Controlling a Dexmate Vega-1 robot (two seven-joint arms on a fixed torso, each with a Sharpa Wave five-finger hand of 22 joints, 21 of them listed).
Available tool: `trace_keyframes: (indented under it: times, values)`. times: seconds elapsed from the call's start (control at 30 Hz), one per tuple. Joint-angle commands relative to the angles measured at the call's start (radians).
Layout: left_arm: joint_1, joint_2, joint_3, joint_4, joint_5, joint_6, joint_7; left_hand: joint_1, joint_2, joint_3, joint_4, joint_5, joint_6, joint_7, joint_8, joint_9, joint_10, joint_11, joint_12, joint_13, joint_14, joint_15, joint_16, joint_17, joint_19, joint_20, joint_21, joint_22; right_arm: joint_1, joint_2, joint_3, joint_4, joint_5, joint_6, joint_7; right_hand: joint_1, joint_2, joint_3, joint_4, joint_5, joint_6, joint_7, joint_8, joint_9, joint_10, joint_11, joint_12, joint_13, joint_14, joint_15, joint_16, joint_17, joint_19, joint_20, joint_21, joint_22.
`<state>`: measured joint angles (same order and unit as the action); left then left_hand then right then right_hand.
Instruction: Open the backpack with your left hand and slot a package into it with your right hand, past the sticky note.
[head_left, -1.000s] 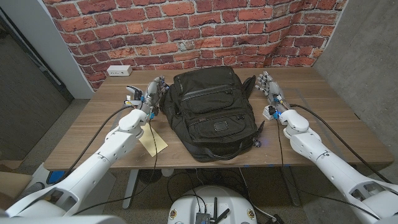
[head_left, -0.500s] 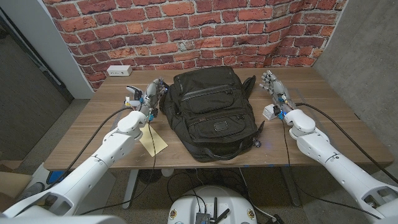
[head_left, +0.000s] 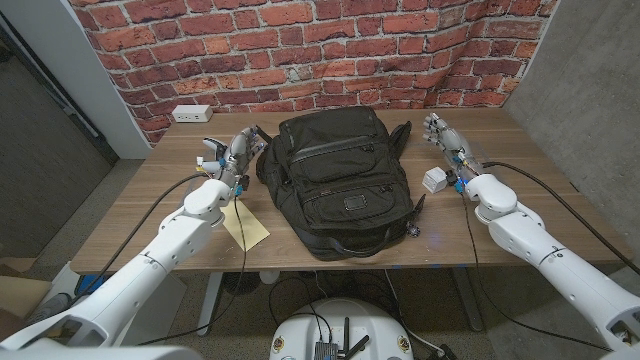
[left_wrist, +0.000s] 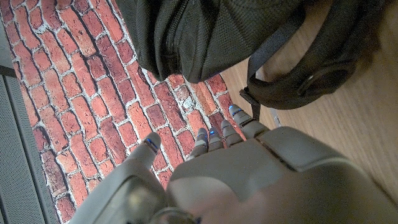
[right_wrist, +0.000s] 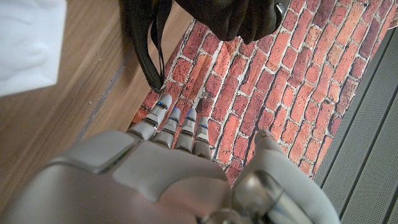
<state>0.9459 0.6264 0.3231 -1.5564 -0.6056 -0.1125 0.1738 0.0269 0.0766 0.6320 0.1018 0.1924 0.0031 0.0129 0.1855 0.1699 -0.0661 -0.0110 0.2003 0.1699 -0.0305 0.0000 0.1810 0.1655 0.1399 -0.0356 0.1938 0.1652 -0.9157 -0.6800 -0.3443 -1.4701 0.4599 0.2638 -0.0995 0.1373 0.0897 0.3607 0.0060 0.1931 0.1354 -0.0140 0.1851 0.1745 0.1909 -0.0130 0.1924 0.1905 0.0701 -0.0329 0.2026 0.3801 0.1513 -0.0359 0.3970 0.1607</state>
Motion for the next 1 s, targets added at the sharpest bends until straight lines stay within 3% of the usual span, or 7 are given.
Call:
trace_keyframes:
  times: [0.03, 0.47, 0.8, 1.0]
  values:
    - [0.012, 0.019, -0.014, -0.016, 0.000, 0.009, 0.005, 0.004, 0.050, 0.003, -0.008, 0.006, 0.006, -0.003, 0.000, 0.005, 0.006, -0.002, -0.003, 0.005, 0.005, -0.001, -0.001, 0.004, 0.008, -0.024, -0.002, 0.003, -0.045, -0.079, 0.011, -0.095, -0.067, -0.074, -0.044, 0.012, 0.000, 0.002, -0.009, 0.008, -0.001, -0.002, 0.000, 0.002, -0.009, -0.001, -0.004, 0.000, 0.002, -0.018, -0.002, -0.004, -0.009, -0.024, -0.007, 0.003]
    - [0.003, 0.021, -0.015, -0.006, -0.004, 0.012, -0.006, 0.005, 0.051, 0.005, -0.011, 0.006, 0.007, -0.003, -0.001, 0.005, 0.007, -0.006, -0.005, 0.005, 0.007, -0.002, -0.002, 0.004, 0.008, -0.025, -0.003, 0.003, -0.083, -0.156, 0.019, -0.187, -0.149, -0.173, -0.093, 0.019, 0.001, 0.004, -0.026, 0.005, -0.015, -0.009, -0.004, 0.002, -0.026, -0.016, -0.008, -0.003, -0.015, -0.025, -0.008, -0.022, -0.049, -0.032, -0.044, 0.003]
    - [-0.006, 0.025, -0.015, -0.005, 0.000, 0.026, 0.000, 0.006, 0.051, 0.007, -0.014, 0.005, 0.008, -0.003, -0.001, 0.005, 0.012, -0.007, -0.004, 0.005, 0.011, -0.003, -0.001, 0.004, 0.009, -0.025, -0.003, 0.003, -0.090, -0.220, 0.011, -0.225, -0.224, -0.235, -0.092, 0.027, 0.002, 0.006, -0.042, 0.002, -0.029, -0.026, -0.005, 0.002, -0.047, -0.032, -0.012, -0.004, -0.035, -0.017, -0.012, -0.036, -0.050, -0.019, -0.061, 0.003]
    - [-0.005, 0.027, -0.015, -0.010, 0.000, 0.037, 0.008, 0.007, 0.051, 0.008, -0.016, 0.005, 0.008, -0.003, -0.001, 0.005, 0.014, -0.007, -0.004, 0.005, 0.013, -0.003, -0.002, 0.004, 0.011, -0.026, -0.002, 0.003, -0.090, -0.258, -0.002, -0.254, -0.277, -0.283, -0.088, 0.033, -0.001, 0.007, -0.051, 0.000, -0.033, -0.027, -0.005, 0.002, -0.048, -0.029, -0.010, -0.004, -0.037, -0.014, -0.012, -0.042, -0.048, -0.016, -0.066, 0.003]
